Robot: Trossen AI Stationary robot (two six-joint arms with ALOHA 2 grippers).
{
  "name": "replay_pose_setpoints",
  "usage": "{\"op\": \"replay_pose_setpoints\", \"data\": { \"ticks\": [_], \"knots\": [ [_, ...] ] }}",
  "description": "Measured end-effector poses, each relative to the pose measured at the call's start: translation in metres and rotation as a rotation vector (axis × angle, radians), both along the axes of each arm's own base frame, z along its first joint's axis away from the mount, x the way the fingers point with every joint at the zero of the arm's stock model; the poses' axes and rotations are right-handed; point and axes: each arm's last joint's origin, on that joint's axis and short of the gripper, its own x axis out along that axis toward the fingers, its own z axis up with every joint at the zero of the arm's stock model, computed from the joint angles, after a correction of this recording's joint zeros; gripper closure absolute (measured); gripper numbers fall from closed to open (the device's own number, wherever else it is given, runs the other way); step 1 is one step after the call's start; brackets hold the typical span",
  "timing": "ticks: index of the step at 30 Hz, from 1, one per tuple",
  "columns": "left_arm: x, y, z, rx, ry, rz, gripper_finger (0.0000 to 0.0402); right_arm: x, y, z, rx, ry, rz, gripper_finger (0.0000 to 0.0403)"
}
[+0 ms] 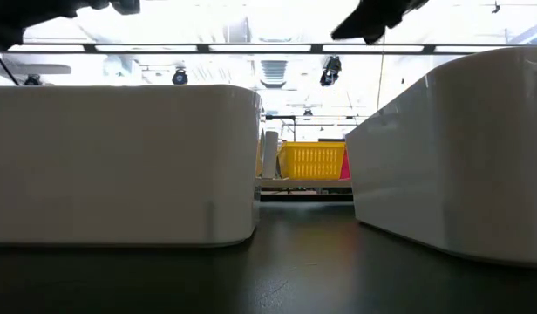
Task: Stack baskets on shelf by color
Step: Stack the right gray bin on top of the gray bin on the shelf
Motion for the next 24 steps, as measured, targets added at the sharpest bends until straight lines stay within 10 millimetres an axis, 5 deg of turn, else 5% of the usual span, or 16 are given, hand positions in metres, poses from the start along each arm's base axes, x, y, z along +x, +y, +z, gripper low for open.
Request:
{"op": "replay_pose_setpoints", "data": {
  "ticks": [6, 12, 18, 24],
  "knots": [
    [-0.008, 0.002, -0.002, -0.007, -0.022, 0.004, 0.0306, 0.002, 0.017, -0.013, 0.384, 0.376, -0.108, 0.0381],
    [-0.01, 0.003, -0.001, -0.011, -0.034, 0.005, 0.0306, -0.001, 0.037, -0.038, 0.536, 0.705, -0.363, 0.0381],
    [-0.011, 0.003, 0.003, -0.014, -0.069, 0.01, 0.0306, 0.004, 0.059, -0.053, 0.536, 0.804, -0.383, 0.0381],
    [-0.013, 0.004, 0.006, -0.01, -0.1, 0.014, 0.0306, 0.018, 0.076, -0.046, 0.549, 0.777, -0.351, 0.0356]
  ]
}}
